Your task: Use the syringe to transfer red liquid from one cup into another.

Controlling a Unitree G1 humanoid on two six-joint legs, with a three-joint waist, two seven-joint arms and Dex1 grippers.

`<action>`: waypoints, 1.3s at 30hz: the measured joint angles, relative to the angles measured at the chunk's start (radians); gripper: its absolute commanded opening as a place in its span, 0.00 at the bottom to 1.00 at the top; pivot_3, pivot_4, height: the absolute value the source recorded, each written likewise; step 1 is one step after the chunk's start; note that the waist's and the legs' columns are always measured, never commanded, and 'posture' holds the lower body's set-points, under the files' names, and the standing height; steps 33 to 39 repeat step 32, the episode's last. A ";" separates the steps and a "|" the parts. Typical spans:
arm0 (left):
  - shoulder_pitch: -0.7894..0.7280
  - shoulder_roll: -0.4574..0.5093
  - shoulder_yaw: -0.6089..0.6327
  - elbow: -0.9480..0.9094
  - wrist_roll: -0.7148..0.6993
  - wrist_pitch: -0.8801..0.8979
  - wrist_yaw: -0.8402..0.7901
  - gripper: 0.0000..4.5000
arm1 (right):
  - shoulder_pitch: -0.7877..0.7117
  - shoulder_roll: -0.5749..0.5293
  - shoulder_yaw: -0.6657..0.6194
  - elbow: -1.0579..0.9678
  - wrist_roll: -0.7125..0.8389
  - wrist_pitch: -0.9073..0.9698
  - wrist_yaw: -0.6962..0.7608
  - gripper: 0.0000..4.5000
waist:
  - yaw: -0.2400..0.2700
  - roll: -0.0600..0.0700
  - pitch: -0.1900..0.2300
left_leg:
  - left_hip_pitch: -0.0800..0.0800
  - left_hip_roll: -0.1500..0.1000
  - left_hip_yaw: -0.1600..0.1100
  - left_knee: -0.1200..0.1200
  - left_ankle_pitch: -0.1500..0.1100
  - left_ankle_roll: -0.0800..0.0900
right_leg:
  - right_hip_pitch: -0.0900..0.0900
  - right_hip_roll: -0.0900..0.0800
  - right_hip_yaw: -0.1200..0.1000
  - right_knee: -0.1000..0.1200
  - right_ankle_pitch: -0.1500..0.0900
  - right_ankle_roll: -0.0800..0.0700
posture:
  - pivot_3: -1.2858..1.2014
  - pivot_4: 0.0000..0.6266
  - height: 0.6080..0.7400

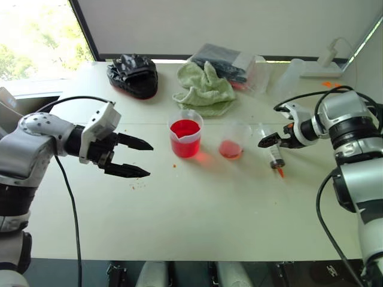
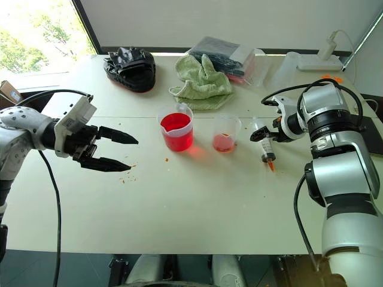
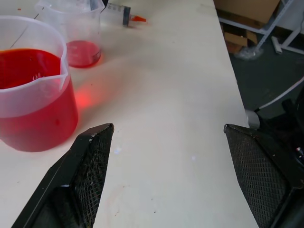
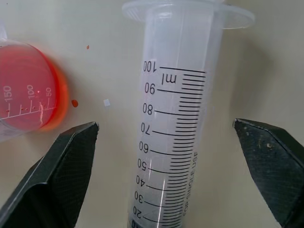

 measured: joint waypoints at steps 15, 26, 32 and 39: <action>-0.038 -0.003 -0.002 0.059 0.021 -0.012 -0.006 0.87 | 0.136 -0.317 0.018 -0.494 0.075 0.036 0.225 0.99 | 0.003 0.001 0.000 | -0.001 0.000 0.000 -0.001 -0.001 0.001 | -0.001 0.000 0.000 -0.001 0.000 0.000 | 0.52 0.24 0.78; 0.017 0.049 0.089 0.050 -0.036 0.066 0.019 0.87 | 0.582 -0.520 -0.358 -1.060 0.294 -0.325 0.403 0.99 | 0.007 0.001 0.001 | 0.000 0.000 0.000 0.001 -0.003 0.006 | 0.001 0.000 0.000 -0.001 0.000 0.000 | 0.52 0.24 0.78; 0.030 0.052 0.104 0.044 -0.037 0.069 0.039 0.87 | 0.660 -0.505 -0.471 -1.099 0.351 -0.465 0.411 0.99 | 0.008 0.001 0.001 | 0.000 0.000 0.000 0.001 -0.003 0.005 | 0.001 0.000 0.000 -0.001 0.000 0.000 | 0.52 0.24 0.78; 0.030 0.052 0.104 0.044 -0.037 0.069 0.039 0.87 | 0.660 -0.505 -0.471 -1.099 0.351 -0.465 0.411 0.99 | 0.008 0.001 0.001 | 0.000 0.000 0.000 0.001 -0.003 0.005 | 0.001 0.000 0.000 -0.001 0.000 0.000 | 0.52 0.24 0.78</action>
